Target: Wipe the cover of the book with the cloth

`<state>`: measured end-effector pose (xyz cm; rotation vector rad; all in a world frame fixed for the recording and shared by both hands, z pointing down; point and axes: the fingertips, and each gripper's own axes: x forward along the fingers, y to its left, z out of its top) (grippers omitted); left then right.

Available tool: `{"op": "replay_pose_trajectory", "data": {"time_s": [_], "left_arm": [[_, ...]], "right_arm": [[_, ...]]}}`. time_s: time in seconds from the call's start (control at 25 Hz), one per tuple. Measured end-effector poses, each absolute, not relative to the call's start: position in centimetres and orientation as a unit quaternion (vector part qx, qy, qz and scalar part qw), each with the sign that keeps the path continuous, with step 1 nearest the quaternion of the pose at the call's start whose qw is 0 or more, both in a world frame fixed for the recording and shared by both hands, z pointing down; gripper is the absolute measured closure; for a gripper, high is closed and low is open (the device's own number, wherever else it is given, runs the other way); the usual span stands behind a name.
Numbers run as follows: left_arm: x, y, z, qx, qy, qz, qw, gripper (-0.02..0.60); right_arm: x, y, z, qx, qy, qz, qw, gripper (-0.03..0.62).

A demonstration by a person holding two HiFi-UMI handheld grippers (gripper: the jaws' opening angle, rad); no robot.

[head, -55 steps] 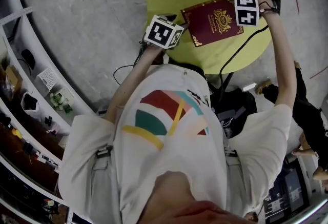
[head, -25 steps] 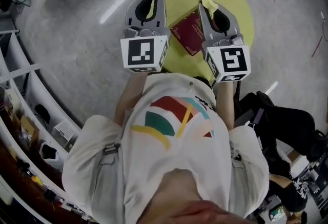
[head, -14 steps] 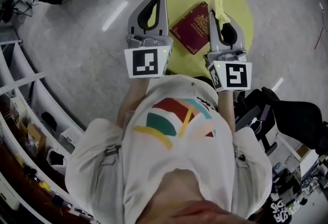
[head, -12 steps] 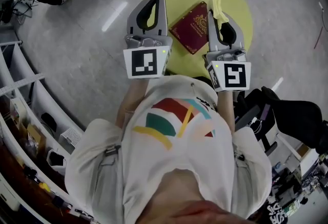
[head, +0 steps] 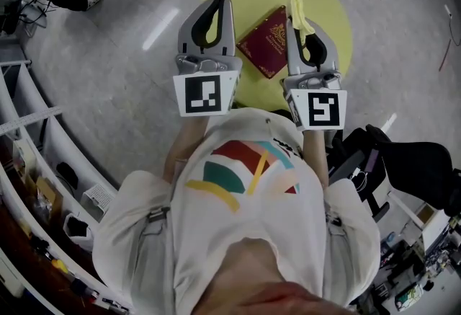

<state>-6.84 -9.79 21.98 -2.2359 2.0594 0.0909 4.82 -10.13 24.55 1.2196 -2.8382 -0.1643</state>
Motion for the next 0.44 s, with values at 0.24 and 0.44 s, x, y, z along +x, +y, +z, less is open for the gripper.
{"op": "replay_pose_trajectory", "data": {"time_s": [0.24, 0.44], "left_arm": [[-6.81, -9.44, 21.68, -0.733, 0.678, 0.032, 0.05, 0.565], [-6.8, -9.28, 21.35, -0.732, 0.678, 0.031, 0.05, 0.565]], "right_arm": [[4.79, -10.1, 24.23, 0.395, -0.917, -0.055, 0.021, 0.563], [4.7, -10.04, 24.04, 0.395, -0.917, -0.056, 0.022, 0.563]]}}
